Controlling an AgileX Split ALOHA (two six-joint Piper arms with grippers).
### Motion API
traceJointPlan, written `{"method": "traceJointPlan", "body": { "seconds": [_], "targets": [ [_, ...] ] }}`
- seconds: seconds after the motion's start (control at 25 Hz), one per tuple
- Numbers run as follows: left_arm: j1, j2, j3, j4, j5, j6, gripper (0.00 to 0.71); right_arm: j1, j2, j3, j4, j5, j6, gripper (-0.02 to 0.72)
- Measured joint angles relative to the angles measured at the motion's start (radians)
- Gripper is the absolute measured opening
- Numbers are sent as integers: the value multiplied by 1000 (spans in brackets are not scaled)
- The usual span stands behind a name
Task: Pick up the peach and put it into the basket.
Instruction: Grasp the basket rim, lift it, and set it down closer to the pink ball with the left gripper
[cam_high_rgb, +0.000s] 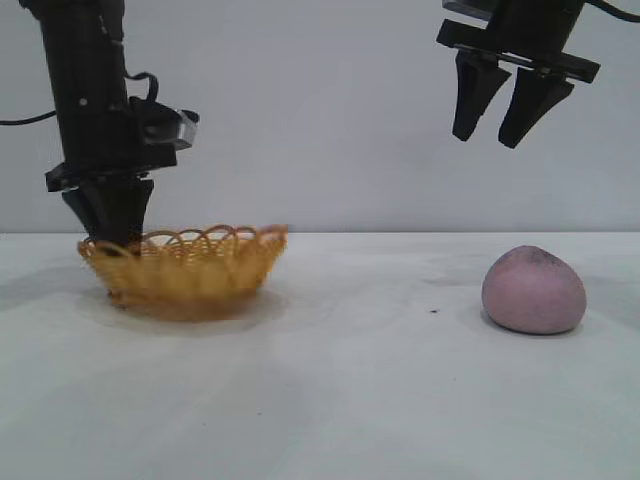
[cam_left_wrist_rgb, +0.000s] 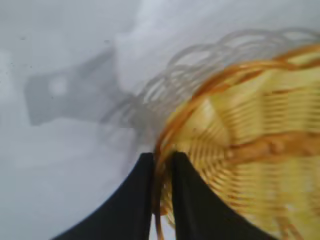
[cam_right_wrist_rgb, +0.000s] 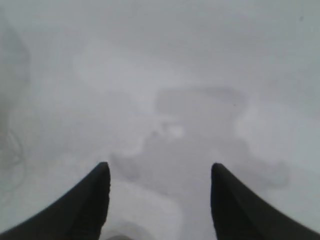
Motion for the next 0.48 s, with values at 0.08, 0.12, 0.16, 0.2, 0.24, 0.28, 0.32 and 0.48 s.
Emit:
{"method": "traceJointPlan", "body": {
  "seconds": [0.08,0.12,0.16,0.2,0.24,0.28,0.32,0.48],
  "targets": [
    [0,0,-1,-9,11,-51,0,0,0,0,0,0,0,372],
    [0,0,-1,-13,15,-79,0,0,0,0,0,0,0,372],
    [0,0,-1,-17,17,-118,0,0,0,0,0,0,0,372],
    [0,0,-1,-25,19,-142,0,0,0,0,0,0,0,372],
    [0,0,-1,-31,21,-169,0,0,0,0,0,0,0,372],
    [0,-3,1,-36,21,-202,0,0,0,0,0,0,0,372],
    [0,-9,5,-38,21,-236,0,0,0,0,0,0,0,372],
    [0,-74,43,-58,27,-347,0,0,0,0,-2,0,0,372]
  ]
}}
